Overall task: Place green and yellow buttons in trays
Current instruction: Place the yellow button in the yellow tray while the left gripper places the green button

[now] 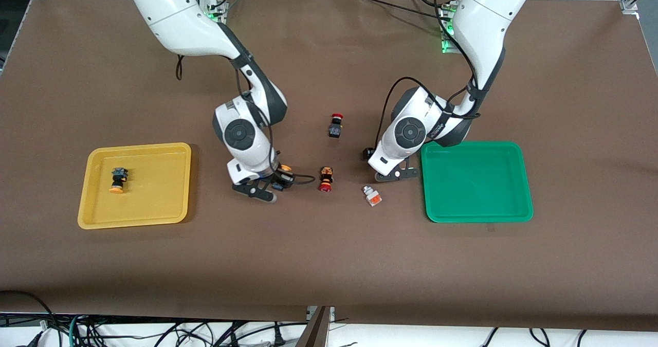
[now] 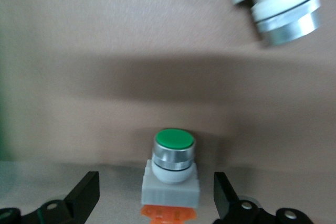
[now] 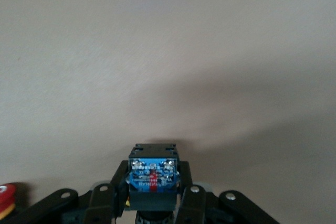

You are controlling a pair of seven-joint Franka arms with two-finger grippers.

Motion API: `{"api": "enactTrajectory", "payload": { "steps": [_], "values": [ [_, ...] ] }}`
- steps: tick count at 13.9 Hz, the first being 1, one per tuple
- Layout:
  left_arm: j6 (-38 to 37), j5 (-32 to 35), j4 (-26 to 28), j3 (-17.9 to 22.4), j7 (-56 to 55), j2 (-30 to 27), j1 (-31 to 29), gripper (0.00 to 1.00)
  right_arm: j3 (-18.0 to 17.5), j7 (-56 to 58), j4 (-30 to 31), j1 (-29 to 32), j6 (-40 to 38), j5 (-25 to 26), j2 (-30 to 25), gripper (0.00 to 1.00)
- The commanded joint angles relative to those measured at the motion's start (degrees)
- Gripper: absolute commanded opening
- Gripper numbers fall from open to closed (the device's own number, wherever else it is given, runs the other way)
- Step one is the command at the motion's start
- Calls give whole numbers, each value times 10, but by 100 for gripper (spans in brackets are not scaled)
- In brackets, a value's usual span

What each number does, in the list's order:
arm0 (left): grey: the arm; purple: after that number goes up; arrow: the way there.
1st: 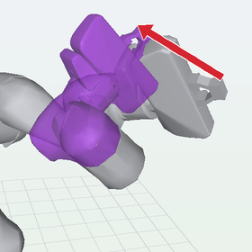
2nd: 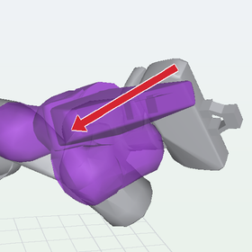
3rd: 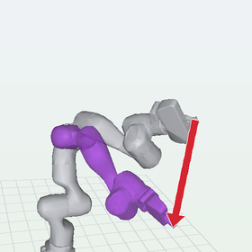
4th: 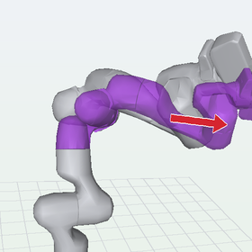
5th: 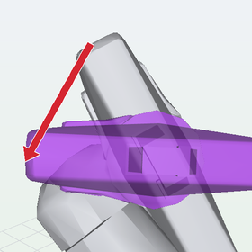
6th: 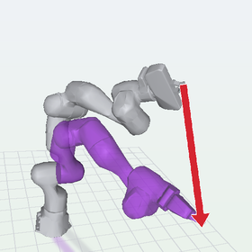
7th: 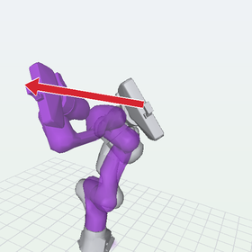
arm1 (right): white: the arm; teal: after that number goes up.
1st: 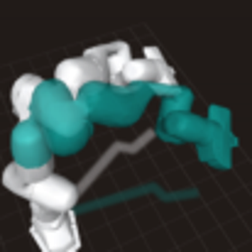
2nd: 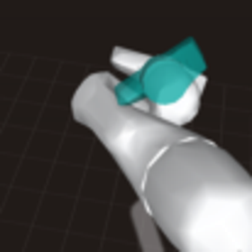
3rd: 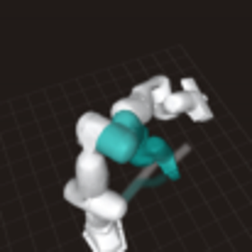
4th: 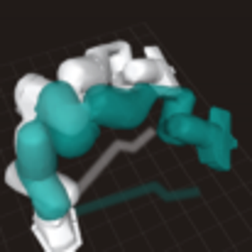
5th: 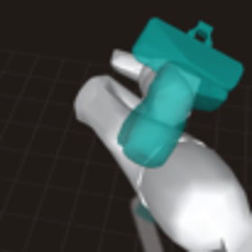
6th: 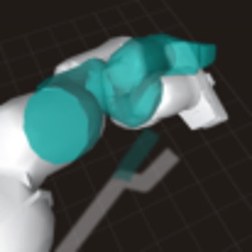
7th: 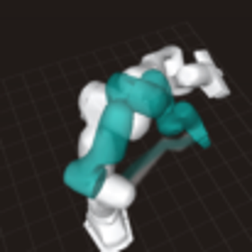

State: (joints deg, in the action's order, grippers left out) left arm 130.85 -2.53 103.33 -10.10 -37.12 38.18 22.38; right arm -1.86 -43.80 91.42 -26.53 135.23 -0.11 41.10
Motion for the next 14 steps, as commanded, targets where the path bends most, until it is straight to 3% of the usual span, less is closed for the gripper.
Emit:
{"api": "enactTrajectory", "payload": {
  "steps": [1,2,3,5,8,12,14],
  "values": [
    [-9,2,0,3,-4,2,3,75,18,112,-17,45,-109,5,-39,0],
    [-13,2,-2,3,-2,2,3,44,36,161,-15,48,-141,5,-47,0],
    [-20,2,-5,3,-1,1,3,25,67,208,-11,48,-179,5,-56,0],
    [-21,2,-8,7,5,-2,3,2,117,289,16,48,-194,5,-70,0],
    [-47,2,-33,10,7,-12,-3,0,172,392,73,50,-163,1,-85,0],
    [-229,2,-181,10,80,-7,-66,0,206,454,160,52,-58,0,-95,0],
    [-234,4,-183,12,151,-7,-103,0,211,507,160,79,-52,-7,-95,1]
  ]
}}
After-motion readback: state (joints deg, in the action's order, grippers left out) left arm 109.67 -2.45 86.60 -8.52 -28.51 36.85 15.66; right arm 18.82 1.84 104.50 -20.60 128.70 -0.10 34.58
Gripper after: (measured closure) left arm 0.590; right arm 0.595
